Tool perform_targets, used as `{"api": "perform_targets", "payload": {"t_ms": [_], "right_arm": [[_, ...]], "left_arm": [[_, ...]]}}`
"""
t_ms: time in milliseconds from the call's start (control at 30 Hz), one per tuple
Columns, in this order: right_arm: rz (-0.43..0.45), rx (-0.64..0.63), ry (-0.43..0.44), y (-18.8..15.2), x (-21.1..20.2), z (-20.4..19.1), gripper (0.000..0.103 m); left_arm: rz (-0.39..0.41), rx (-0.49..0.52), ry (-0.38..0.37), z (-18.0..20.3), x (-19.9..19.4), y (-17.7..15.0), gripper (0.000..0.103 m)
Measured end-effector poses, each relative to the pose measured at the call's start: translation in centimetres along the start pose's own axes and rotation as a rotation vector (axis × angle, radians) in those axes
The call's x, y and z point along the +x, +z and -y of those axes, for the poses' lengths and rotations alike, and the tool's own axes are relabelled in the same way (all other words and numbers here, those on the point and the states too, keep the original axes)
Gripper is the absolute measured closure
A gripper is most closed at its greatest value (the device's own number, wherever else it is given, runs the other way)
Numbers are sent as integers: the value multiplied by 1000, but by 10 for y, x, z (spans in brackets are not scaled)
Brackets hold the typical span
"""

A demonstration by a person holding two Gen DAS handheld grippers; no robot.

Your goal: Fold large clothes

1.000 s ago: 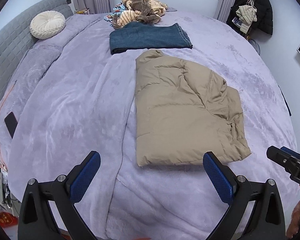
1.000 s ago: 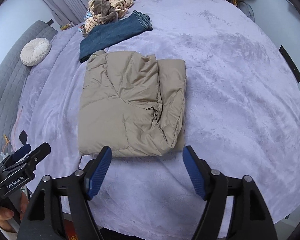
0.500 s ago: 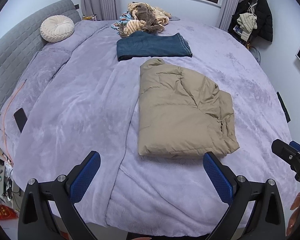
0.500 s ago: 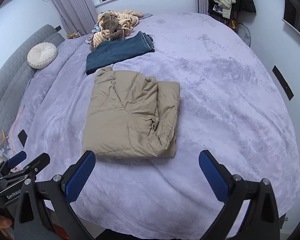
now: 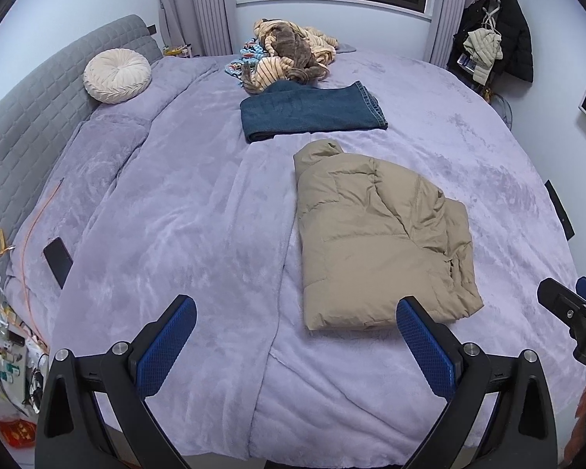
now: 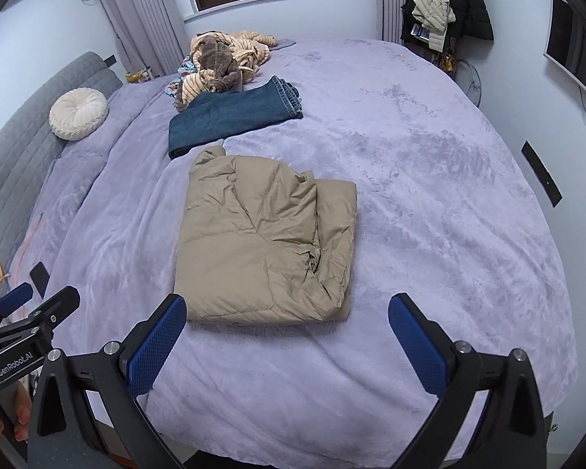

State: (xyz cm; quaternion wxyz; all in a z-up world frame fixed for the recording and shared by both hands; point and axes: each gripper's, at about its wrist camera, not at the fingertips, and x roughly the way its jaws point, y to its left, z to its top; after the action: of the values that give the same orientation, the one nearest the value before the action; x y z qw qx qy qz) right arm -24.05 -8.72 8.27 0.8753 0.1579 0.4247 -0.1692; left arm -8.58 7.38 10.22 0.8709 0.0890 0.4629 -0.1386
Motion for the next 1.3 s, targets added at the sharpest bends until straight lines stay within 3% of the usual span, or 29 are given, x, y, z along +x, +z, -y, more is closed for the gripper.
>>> {"api": "perform_targets", "payload": {"t_ms": [1300], "right_arm": [[5, 14, -40, 7, -8, -14, 0]], "left_arm": [[-4, -28, 3, -14, -7, 4, 0]]}}
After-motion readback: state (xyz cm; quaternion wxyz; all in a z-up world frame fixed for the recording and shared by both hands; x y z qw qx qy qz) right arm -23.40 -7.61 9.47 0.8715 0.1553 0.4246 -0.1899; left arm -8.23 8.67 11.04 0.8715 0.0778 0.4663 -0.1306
